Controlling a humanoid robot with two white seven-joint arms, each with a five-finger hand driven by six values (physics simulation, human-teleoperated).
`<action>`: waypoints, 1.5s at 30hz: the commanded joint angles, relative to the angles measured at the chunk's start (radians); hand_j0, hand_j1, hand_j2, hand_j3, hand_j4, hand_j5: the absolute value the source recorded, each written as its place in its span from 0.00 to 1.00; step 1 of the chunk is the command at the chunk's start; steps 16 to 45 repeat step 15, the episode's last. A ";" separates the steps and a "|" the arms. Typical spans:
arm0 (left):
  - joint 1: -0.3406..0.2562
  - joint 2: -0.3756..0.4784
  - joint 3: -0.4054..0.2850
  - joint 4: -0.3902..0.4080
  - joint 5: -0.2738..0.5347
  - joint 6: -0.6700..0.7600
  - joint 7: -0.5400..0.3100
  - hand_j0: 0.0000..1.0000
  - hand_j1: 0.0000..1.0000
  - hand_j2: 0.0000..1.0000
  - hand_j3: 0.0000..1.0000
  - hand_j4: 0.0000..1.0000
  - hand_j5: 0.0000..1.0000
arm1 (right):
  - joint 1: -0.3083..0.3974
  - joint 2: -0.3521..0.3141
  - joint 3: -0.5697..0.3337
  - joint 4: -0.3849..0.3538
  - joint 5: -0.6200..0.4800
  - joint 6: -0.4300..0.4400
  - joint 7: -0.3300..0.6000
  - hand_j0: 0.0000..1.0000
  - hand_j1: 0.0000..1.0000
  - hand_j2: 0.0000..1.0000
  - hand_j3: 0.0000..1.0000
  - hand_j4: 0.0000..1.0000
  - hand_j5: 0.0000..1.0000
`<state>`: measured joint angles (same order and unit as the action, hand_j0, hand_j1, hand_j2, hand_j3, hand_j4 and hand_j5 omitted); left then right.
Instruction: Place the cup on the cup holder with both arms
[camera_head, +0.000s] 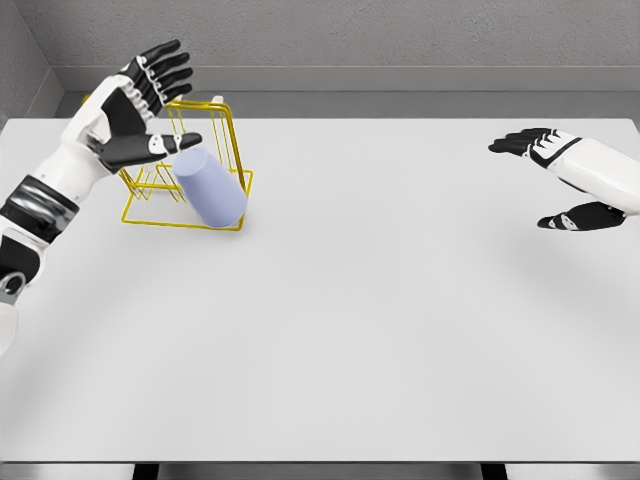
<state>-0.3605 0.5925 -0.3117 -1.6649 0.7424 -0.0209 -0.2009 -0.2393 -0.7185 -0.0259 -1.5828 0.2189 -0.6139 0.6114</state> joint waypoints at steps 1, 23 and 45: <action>0.002 0.010 0.000 -0.033 0.002 -0.042 0.000 1.00 1.00 1.00 1.00 1.00 1.00 | 0.000 -0.001 0.000 0.000 -0.007 0.003 -0.001 1.00 1.00 1.00 1.00 1.00 1.00; 0.272 0.214 0.129 -0.041 -0.006 -0.439 0.000 1.00 1.00 1.00 1.00 1.00 1.00 | 0.002 -0.001 0.000 0.000 -0.007 0.003 -0.001 1.00 1.00 1.00 1.00 1.00 1.00; 0.272 0.214 0.129 -0.041 -0.006 -0.439 0.000 1.00 1.00 1.00 1.00 1.00 1.00 | 0.002 -0.001 0.000 0.000 -0.007 0.003 -0.001 1.00 1.00 1.00 1.00 1.00 1.00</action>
